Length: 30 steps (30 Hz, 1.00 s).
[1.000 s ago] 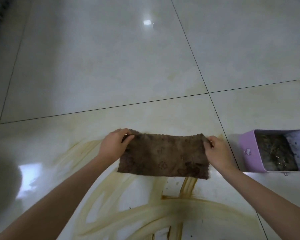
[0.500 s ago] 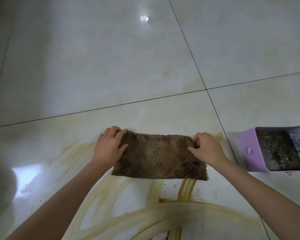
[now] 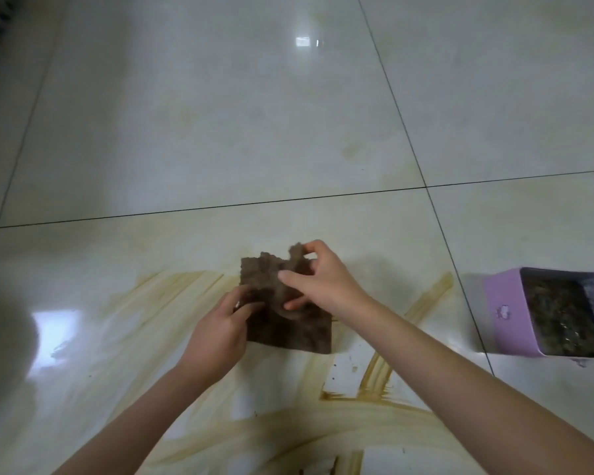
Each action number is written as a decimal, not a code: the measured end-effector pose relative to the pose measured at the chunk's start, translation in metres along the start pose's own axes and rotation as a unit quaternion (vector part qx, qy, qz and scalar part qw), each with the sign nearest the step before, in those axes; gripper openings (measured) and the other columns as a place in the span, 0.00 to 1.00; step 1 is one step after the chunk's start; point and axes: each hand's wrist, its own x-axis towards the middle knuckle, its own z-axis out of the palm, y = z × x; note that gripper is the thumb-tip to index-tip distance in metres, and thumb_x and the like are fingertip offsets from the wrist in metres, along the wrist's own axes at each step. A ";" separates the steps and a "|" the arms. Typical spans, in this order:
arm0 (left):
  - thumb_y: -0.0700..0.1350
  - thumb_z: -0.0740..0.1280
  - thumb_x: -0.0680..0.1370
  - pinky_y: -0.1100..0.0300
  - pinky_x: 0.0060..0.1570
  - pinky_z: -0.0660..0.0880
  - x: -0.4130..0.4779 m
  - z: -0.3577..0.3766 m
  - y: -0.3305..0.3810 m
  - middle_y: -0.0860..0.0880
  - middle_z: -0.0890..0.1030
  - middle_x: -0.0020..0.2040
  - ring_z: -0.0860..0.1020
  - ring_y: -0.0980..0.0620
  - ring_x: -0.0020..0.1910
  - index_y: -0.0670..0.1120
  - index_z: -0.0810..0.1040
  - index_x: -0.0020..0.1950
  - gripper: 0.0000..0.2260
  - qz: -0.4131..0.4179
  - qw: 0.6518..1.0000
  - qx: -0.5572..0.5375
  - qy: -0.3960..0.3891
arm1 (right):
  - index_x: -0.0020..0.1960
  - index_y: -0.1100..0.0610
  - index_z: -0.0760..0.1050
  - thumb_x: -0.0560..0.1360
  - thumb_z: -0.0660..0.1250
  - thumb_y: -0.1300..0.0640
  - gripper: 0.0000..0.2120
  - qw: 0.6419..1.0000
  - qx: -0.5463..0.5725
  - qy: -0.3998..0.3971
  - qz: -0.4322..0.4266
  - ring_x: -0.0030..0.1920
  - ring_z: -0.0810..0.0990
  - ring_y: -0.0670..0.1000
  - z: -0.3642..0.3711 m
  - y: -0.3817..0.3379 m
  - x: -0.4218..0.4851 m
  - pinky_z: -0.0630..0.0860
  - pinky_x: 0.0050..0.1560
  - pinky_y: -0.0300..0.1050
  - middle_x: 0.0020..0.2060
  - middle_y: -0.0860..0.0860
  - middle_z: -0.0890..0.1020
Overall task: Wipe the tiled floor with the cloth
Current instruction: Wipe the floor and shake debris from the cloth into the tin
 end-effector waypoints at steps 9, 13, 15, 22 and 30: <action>0.36 0.54 0.72 0.42 0.49 0.77 -0.038 -0.020 -0.053 0.39 0.77 0.60 0.75 0.35 0.58 0.38 0.80 0.52 0.17 -0.122 0.988 0.019 0.097 | 0.79 0.45 0.47 0.73 0.48 0.27 0.40 0.779 -0.574 0.018 -0.251 0.78 0.37 0.57 0.043 0.069 0.029 0.40 0.73 0.67 0.79 0.52 0.42; 0.44 0.49 0.75 0.41 0.55 0.74 -0.039 -0.014 -0.061 0.38 0.75 0.63 0.73 0.35 0.61 0.37 0.77 0.58 0.22 -0.154 0.985 0.029 0.076 | 0.78 0.45 0.55 0.77 0.48 0.31 0.33 0.747 -0.604 0.027 -0.276 0.78 0.42 0.59 0.058 0.087 0.036 0.43 0.73 0.70 0.79 0.52 0.49; 0.47 0.49 0.77 0.41 0.59 0.72 -0.037 -0.011 -0.064 0.38 0.73 0.67 0.71 0.36 0.65 0.38 0.76 0.62 0.23 -0.171 0.982 0.044 0.061 | 0.73 0.55 0.68 0.81 0.56 0.45 0.24 0.772 -0.535 0.048 -0.339 0.77 0.56 0.58 0.048 0.085 0.036 0.59 0.72 0.65 0.75 0.54 0.64; 0.65 0.39 0.77 0.44 0.75 0.42 -0.028 0.012 -0.082 0.43 0.41 0.79 0.38 0.46 0.78 0.46 0.45 0.79 0.36 -0.216 0.969 0.116 -0.029 | 0.70 0.65 0.67 0.80 0.53 0.50 0.25 0.877 -0.292 0.258 -0.280 0.72 0.66 0.58 -0.106 0.056 0.046 0.56 0.73 0.39 0.70 0.61 0.70; 0.68 0.40 0.77 0.37 0.73 0.47 -0.027 0.016 -0.079 0.41 0.43 0.79 0.41 0.44 0.78 0.41 0.48 0.78 0.39 -0.224 0.966 0.112 -0.072 | 0.78 0.57 0.57 0.76 0.41 0.37 0.37 0.778 -0.544 0.308 -0.058 0.77 0.51 0.63 -0.112 0.061 0.110 0.48 0.73 0.68 0.77 0.58 0.57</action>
